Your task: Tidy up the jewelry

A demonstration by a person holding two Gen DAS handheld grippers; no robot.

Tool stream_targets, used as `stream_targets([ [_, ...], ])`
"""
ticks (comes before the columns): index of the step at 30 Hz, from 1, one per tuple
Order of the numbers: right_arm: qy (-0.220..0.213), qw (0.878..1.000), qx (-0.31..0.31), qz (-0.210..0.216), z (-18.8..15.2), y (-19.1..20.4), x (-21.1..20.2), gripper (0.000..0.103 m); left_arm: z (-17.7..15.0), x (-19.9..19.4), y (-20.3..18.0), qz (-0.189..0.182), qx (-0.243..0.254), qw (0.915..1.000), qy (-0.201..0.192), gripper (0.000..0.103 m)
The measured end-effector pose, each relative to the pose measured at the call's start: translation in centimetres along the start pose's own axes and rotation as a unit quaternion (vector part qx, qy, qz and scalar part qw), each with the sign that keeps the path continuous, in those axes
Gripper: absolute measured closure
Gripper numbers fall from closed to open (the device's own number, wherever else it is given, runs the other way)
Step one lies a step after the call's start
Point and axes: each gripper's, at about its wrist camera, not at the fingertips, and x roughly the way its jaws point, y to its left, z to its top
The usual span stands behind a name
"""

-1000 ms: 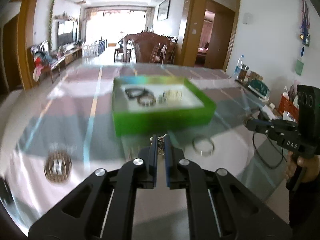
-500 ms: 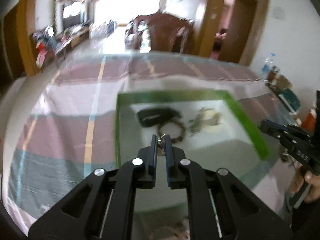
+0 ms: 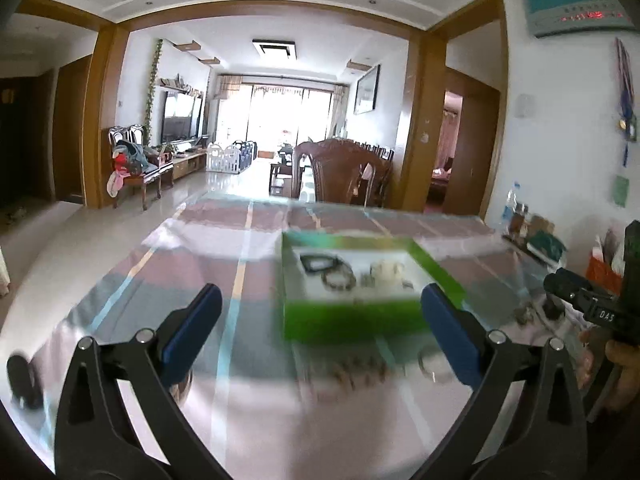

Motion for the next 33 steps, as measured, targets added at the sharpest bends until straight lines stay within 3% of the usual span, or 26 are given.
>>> stream_targets([
  [5, 0.04, 0.999, -0.012, 0.014, -4.1, 2.5, -1.0, 0.004, -5.0, -1.1, -1.3, 0.004, -0.014, 0.9987, 0.048, 0.004],
  [11, 0.065, 0.997, -0.023, 0.018, -6.1, 3.6, -0.8, 0.004, -7.3, -0.2, -1.5, 0.018, 0.003, 0.9952, 0.096, 0.004],
  [15, 0.061, 0.998, -0.014, 0.015, -5.9, 3.3, -1.2, 0.004, -7.4, -0.3, -1.2, -0.001, -0.018, 0.9949, 0.099, 0.004],
  [33, 0.066, 0.998, -0.008, 0.016, -6.1, 2.9, -1.3, 0.004, -7.6, 0.0, -1.6, -0.001, -0.008, 0.9941, 0.108, 0.004],
])
